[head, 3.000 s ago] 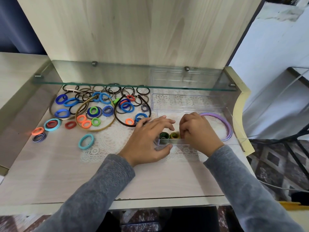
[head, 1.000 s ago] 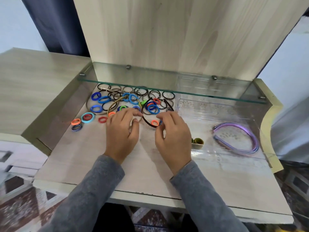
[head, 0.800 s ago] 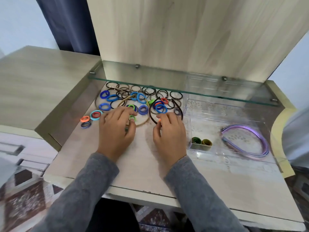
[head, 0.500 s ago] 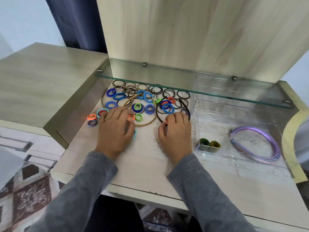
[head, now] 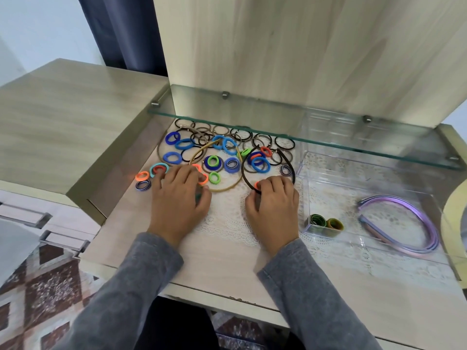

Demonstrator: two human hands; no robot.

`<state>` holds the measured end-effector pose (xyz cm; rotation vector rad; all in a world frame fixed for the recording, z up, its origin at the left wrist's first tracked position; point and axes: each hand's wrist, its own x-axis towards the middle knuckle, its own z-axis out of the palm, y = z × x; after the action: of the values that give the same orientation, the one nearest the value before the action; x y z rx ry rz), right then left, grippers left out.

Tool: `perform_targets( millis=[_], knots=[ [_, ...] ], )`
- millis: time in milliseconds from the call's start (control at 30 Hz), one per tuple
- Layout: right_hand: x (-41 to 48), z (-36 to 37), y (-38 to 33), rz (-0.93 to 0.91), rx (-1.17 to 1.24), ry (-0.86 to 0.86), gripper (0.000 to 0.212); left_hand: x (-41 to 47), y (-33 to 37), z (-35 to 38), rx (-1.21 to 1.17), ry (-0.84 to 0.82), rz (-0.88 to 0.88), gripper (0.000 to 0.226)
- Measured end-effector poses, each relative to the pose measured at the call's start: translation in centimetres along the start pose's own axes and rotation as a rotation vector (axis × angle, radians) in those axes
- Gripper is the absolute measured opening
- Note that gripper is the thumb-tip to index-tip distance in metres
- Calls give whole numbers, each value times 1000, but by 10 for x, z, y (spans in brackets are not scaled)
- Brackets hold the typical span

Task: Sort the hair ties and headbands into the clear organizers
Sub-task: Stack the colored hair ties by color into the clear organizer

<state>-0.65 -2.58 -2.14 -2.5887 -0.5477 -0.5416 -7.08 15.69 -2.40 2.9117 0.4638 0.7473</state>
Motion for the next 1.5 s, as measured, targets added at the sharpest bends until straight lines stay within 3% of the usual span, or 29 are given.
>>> perform_targets(
  millis=[400, 700, 800, 1000, 1100, 1300, 1500],
  knots=[
    [0, -1, 4, -26, 78, 81, 21, -1, 2, 2, -21, 24, -4, 41],
    [0, -1, 5, -36, 107, 61, 19, 1, -3, 3, -67, 75, -2, 33],
    [1, -1, 5, -34, 100, 48, 20, 5, -4, 1, -102, 44, -66, 29],
    [0, 0, 6, -33, 83, 37, 17, 11, -11, -2, -432, -21, -269, 13],
    [0, 1, 6, -14, 101, 35, 19, 12, -10, -3, -439, -31, -283, 12],
    [1, 0, 4, 14, 151, 76, 18, 8, -4, -1, -286, -26, -186, 19],
    [1, -2, 5, 6, 142, 115, 21, 1, 0, -4, -234, 66, 7, 7]
  ],
)
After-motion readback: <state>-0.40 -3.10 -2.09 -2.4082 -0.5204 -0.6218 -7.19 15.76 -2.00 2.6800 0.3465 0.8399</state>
